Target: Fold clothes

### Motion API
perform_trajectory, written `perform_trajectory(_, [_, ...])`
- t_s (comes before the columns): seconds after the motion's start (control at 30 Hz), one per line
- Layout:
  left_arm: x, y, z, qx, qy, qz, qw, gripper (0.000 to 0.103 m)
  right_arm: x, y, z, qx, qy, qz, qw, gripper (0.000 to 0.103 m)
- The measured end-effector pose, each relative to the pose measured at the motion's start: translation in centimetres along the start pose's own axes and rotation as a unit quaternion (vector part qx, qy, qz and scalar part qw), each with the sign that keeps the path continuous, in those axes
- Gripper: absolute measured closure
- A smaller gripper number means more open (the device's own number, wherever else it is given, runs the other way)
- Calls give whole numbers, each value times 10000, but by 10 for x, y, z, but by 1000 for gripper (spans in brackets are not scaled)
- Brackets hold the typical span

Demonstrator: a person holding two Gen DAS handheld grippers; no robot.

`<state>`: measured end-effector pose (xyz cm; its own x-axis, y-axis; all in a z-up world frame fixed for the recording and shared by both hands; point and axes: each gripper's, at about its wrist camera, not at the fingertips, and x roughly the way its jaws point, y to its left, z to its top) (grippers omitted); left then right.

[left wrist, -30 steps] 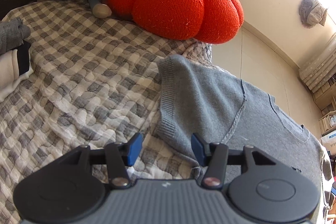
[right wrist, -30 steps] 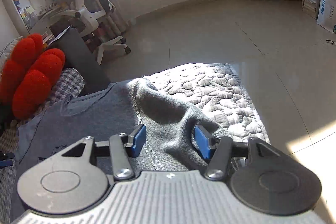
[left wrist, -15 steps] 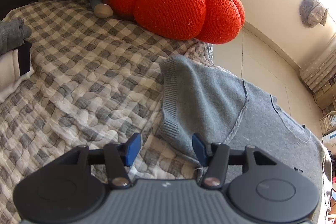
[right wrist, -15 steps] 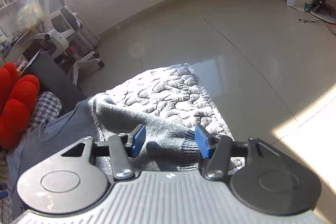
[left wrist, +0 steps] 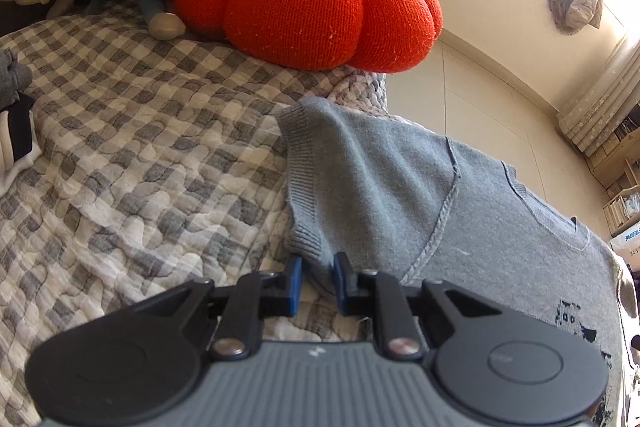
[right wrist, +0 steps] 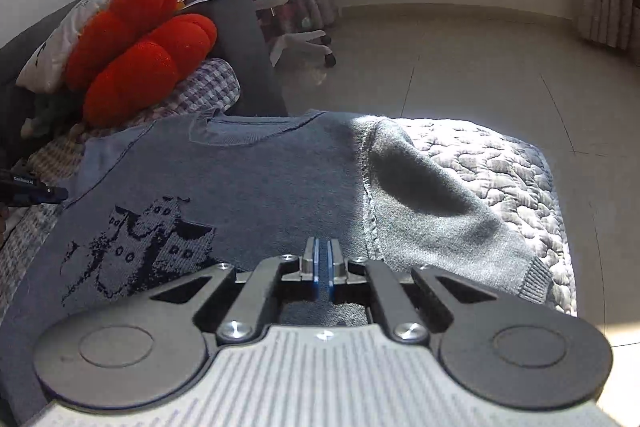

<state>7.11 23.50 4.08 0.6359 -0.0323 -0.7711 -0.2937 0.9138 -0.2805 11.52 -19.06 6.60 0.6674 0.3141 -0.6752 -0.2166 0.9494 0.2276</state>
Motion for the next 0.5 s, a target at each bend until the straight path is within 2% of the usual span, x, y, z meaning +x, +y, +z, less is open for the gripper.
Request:
perform_trajectory(0.07, [-3, 2, 1, -50, -32, -26, 10000, 95, -2, -27, 2, 912, -151, -430, 9948, 81])
perform_trajectory(0.1, [-5, 4, 2, -72, -52, -59, 9999, 97, -3, -43, 0, 1398, -239, -505, 9886, 66])
perform_trajectory(0.17, [-10, 5, 5, -85, -86, -121, 9999, 100, -7, -68, -8, 2018, -315, -633, 9769, 54])
perform_trajectory(0.23, [-16, 4, 9, -66, -105, -19, 9999, 101, -9, -79, -14, 2133, -314, -715, 9739, 54])
perform_trajectory(0.33, [-24, 7, 13, -207, -133, 54, 9997, 101, -12, -75, -14, 1891, -346, -748, 9785, 54])
perform_trajectory(0.37, [-25, 8, 14, -254, -134, 30, 9996, 101, -12, -71, -12, 1717, -330, -844, 9810, 56])
perform_trajectory(0.43, [-27, 8, 14, -253, -121, 59, 9996, 101, -8, -61, -10, 1337, -243, -1006, 9856, 82])
perform_trajectory(0.47, [-26, 7, 12, -190, -96, 137, 9997, 101, -6, -57, -10, 1169, -193, -1002, 9879, 100])
perform_trajectory(0.5, [-25, 7, 11, -154, -54, 215, 9996, 101, -5, -55, -10, 1075, -182, -902, 9899, 100])
